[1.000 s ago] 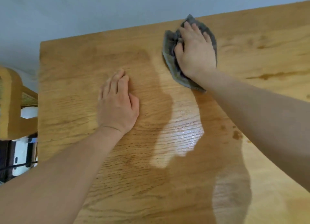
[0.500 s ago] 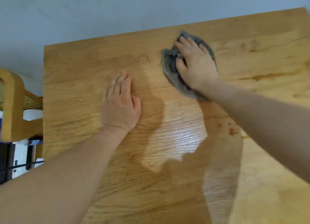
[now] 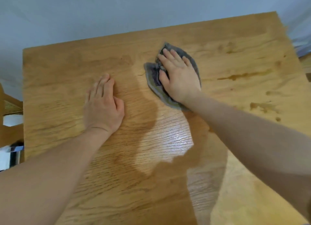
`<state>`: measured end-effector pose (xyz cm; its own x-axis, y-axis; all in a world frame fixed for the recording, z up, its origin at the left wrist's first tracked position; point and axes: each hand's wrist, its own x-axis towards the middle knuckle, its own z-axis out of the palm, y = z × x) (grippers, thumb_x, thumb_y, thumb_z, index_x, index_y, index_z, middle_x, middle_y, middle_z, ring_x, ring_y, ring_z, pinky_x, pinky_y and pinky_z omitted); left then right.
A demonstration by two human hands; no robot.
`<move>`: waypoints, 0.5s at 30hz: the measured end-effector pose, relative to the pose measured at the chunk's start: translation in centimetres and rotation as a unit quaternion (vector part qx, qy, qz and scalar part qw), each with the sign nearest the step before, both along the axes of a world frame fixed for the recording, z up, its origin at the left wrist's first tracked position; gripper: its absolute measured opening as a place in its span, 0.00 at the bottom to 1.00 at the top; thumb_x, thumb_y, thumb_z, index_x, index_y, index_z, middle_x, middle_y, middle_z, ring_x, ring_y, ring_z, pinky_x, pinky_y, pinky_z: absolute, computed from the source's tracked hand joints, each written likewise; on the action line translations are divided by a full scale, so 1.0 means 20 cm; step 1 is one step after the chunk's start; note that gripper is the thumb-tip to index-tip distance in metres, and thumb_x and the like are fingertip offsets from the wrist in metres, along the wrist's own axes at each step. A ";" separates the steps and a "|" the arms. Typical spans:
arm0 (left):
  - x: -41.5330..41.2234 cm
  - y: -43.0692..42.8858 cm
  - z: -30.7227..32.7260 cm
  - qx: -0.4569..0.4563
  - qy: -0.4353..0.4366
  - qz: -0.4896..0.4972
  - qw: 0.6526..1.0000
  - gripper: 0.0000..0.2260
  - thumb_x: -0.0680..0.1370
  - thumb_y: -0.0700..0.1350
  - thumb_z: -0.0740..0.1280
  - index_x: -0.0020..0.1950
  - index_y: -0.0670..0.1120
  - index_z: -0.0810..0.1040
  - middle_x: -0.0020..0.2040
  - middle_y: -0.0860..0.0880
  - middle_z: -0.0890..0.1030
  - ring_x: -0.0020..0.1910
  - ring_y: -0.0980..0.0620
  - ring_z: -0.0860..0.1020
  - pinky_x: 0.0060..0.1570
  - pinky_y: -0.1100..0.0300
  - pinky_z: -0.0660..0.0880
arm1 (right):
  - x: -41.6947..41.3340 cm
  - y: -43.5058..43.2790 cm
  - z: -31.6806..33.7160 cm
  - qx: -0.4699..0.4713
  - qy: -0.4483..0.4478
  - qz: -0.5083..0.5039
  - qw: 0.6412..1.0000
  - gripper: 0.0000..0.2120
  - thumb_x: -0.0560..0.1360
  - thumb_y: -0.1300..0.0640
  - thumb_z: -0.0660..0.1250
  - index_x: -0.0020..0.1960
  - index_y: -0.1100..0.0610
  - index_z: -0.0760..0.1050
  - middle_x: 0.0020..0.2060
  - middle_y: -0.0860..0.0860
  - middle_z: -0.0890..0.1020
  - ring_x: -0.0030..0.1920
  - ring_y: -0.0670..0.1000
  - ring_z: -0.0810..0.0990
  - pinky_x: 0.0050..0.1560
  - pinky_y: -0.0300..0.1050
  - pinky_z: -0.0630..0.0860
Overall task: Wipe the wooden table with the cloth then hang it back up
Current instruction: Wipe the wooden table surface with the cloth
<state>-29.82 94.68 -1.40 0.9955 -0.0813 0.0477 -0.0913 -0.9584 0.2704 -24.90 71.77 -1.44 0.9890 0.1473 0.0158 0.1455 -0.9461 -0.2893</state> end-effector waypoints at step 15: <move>0.00 0.01 0.00 -0.003 0.011 0.001 1.000 0.22 0.77 0.44 0.56 0.71 0.42 0.66 0.75 0.46 0.64 0.74 0.45 0.60 0.73 0.48 0.56 | -0.40 0.04 -0.01 0.021 0.014 -0.124 0.992 0.25 0.80 0.48 0.53 0.75 0.52 0.62 0.76 0.51 0.61 0.77 0.50 0.55 0.75 0.54 0.53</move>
